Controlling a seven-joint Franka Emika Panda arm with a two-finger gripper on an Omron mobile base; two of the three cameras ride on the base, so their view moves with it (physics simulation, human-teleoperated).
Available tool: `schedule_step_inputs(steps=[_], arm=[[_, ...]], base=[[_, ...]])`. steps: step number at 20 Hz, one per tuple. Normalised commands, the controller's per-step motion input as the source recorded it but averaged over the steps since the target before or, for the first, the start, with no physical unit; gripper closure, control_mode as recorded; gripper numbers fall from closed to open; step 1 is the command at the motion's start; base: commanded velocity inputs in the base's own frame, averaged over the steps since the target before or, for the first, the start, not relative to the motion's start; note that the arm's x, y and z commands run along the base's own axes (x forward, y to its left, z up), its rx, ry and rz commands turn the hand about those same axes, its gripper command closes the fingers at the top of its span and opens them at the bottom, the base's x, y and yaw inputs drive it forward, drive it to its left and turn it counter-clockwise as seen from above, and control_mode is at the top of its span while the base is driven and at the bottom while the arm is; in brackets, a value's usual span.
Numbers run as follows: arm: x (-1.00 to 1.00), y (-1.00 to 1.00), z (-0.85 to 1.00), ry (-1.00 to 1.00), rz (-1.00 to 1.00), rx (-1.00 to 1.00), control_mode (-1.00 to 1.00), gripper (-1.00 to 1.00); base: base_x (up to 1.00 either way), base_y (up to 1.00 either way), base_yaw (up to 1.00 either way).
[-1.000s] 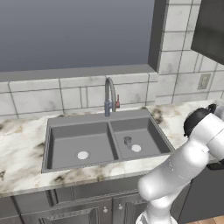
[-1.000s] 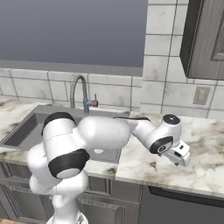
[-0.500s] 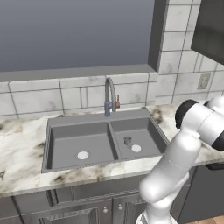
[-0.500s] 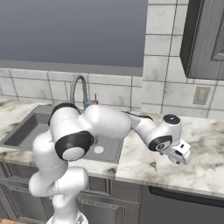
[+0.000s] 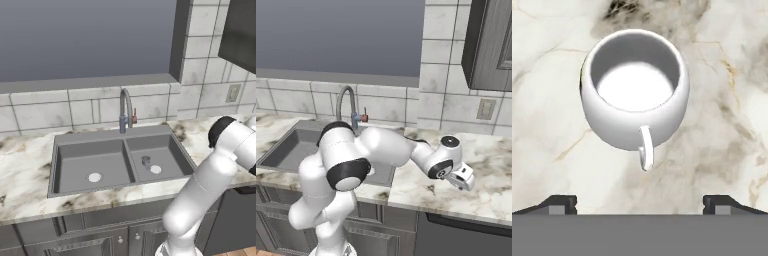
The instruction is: Move any existing items from the left basin to the right basin for drying. Then move the mug from the counter to the left basin of the sink for washing.
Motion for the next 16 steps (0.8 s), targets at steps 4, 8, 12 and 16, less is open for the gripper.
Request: schedule_step_inputs(steps=[4,8,12,16], arm=[[0.20,-0.20,0.00,0.00,0.00,0.00,-1.00,-1.00],[0.11,-0.18,0.00,0.00,0.00,0.01,-1.00,-1.00],[0.05,-0.04,0.00,0.00,0.00,0.00,-1.00,1.00],[0.03,0.00,-0.10,0.00,0.00,0.00,-1.00,1.00]], base=[[0.00,0.00,0.00],[0.00,0.00,0.00],[0.00,0.00,0.00],[0.00,0.00,0.00]])
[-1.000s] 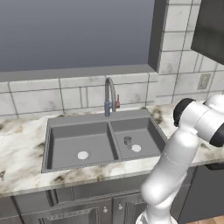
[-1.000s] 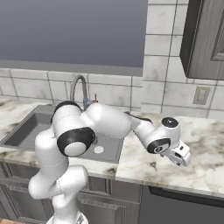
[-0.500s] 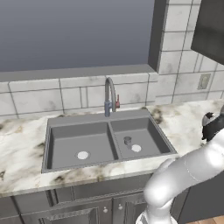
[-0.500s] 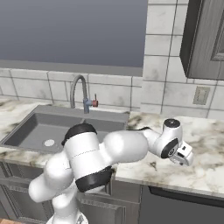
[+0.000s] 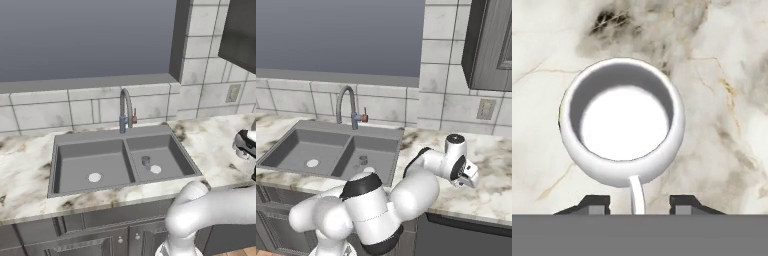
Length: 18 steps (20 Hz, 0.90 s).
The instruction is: Move any existing items from the left basin to the right basin for drying. Then move the mug from the counter to the left basin of the sink for washing.
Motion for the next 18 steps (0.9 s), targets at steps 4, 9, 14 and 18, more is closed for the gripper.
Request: schedule_step_inputs(steps=[4,9,14,18], arm=[[0.08,0.00,-0.18,0.00,0.00,0.00,-1.00,1.00],[0.03,-0.02,-0.21,0.00,0.00,0.00,-1.00,1.00],[0.00,-0.04,-0.05,0.00,0.00,0.01,-1.00,1.00],[-0.02,0.00,0.19,0.00,0.00,0.06,-1.00,1.00]], base=[[0.00,0.00,0.00],[0.00,0.00,0.00],[0.00,0.00,0.00],[0.00,0.00,0.00]])
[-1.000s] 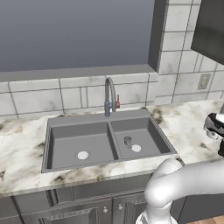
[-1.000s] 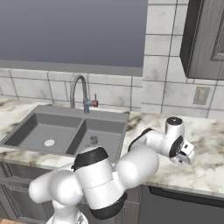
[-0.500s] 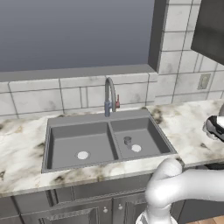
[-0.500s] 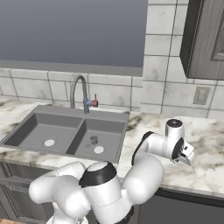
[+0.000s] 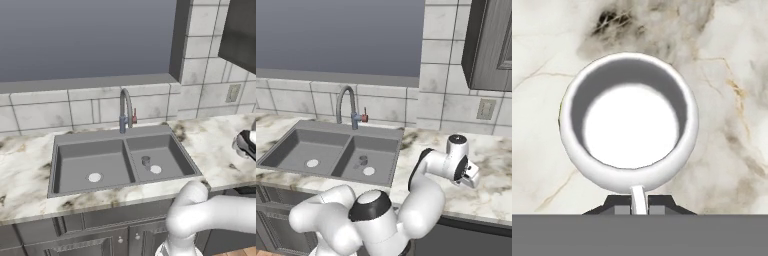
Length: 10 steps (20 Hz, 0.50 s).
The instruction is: Move any existing items from the left basin to the right basin for drying. Then move the mug from the counter to the left basin of the sink for washing.
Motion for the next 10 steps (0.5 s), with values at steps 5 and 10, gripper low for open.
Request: schedule_step_inputs(steps=[5,10], arm=[[-0.09,0.01,0.21,0.00,0.00,0.04,-1.00,1.00],[-0.15,0.15,0.24,0.00,0.00,0.01,-1.00,1.00]], base=[[0.00,0.00,0.00],[0.00,0.00,0.00]])
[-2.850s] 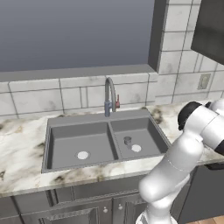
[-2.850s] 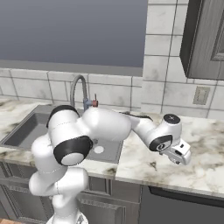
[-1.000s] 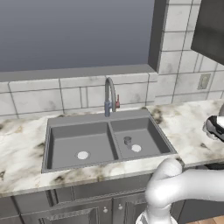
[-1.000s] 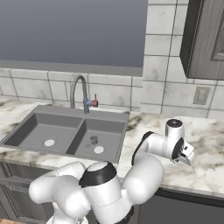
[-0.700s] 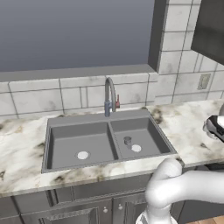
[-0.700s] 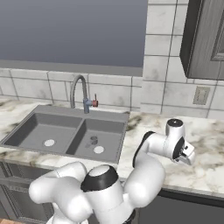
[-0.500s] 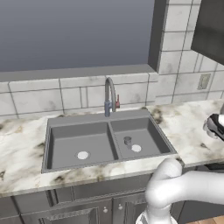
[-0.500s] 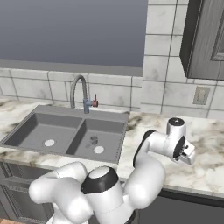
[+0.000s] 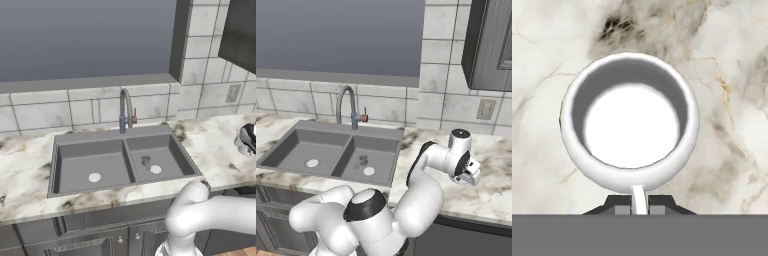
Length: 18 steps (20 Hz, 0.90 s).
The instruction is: Move any existing items from the left basin to the right basin for drying. Then move the mug from the counter to the left basin of the sink for washing.
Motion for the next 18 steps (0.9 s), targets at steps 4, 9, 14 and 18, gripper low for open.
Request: schedule_step_inputs(steps=[4,9,14,18], arm=[[-0.27,0.45,0.50,-0.01,0.09,0.00,-1.00,1.00],[-0.28,0.75,0.53,-0.04,0.14,0.00,-1.00,1.00],[-0.08,1.00,0.46,-0.01,0.20,-0.03,-1.00,1.00],[0.00,1.00,0.32,0.00,0.23,-0.04,-1.00,1.00]], base=[[0.00,0.00,0.00],[0.00,0.00,0.00],[0.00,0.00,0.00],[0.00,0.00,0.00]])
